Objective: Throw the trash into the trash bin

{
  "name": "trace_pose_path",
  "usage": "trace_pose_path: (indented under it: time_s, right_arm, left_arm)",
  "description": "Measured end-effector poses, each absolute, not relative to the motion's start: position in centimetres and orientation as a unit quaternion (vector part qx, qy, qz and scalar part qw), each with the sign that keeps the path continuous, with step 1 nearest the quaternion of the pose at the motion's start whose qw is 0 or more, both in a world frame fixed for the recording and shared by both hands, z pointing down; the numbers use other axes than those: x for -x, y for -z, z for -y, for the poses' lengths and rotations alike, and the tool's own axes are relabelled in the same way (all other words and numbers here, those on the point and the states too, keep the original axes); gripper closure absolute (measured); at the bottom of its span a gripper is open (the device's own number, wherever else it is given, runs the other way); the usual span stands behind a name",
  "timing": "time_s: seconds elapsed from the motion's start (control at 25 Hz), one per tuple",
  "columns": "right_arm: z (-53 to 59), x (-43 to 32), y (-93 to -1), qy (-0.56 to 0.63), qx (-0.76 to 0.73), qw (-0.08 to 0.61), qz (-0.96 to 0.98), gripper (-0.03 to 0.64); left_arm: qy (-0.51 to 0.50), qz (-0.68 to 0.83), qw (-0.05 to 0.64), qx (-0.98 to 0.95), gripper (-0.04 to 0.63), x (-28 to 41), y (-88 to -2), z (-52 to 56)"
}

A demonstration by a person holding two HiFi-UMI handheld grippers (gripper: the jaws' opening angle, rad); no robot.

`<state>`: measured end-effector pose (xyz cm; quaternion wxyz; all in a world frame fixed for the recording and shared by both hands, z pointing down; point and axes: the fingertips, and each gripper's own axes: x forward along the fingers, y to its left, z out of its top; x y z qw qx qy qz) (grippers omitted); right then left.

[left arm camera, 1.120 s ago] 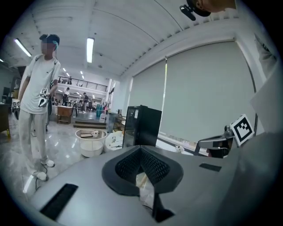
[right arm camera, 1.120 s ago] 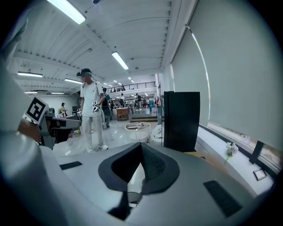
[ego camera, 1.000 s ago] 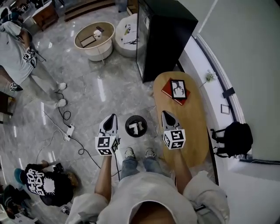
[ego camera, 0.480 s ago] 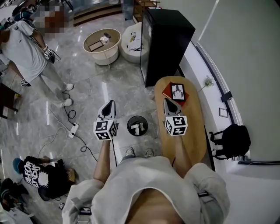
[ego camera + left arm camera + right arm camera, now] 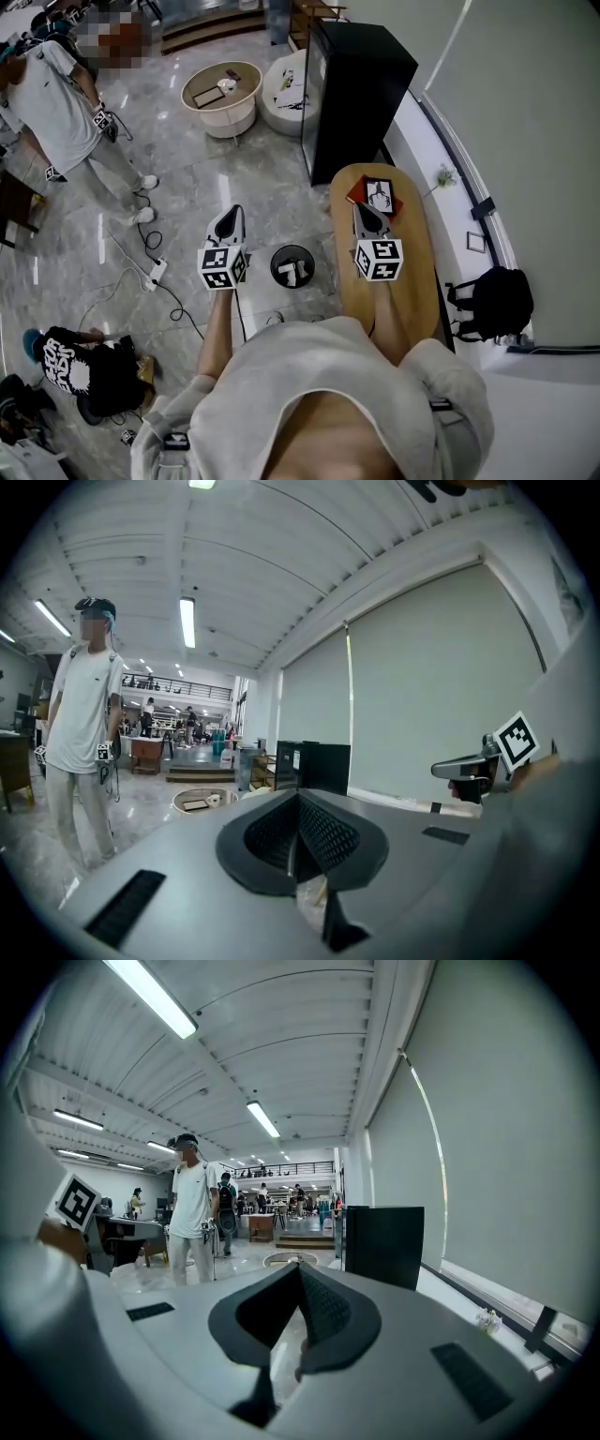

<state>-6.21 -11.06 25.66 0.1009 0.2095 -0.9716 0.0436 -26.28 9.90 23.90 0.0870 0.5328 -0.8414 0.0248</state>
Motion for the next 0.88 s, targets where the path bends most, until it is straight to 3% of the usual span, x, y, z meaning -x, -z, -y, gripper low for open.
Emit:
trace_pose_path:
  time_s: [0.88]
  right_arm:
    - [11.08, 6.42, -25.92, -0.043, -0.208, 0.105, 0.971, 0.588]
  left_arm:
    - [-0.026, 0.835, 0.087, -0.542, 0.577, 25.74, -24.23, -9.06]
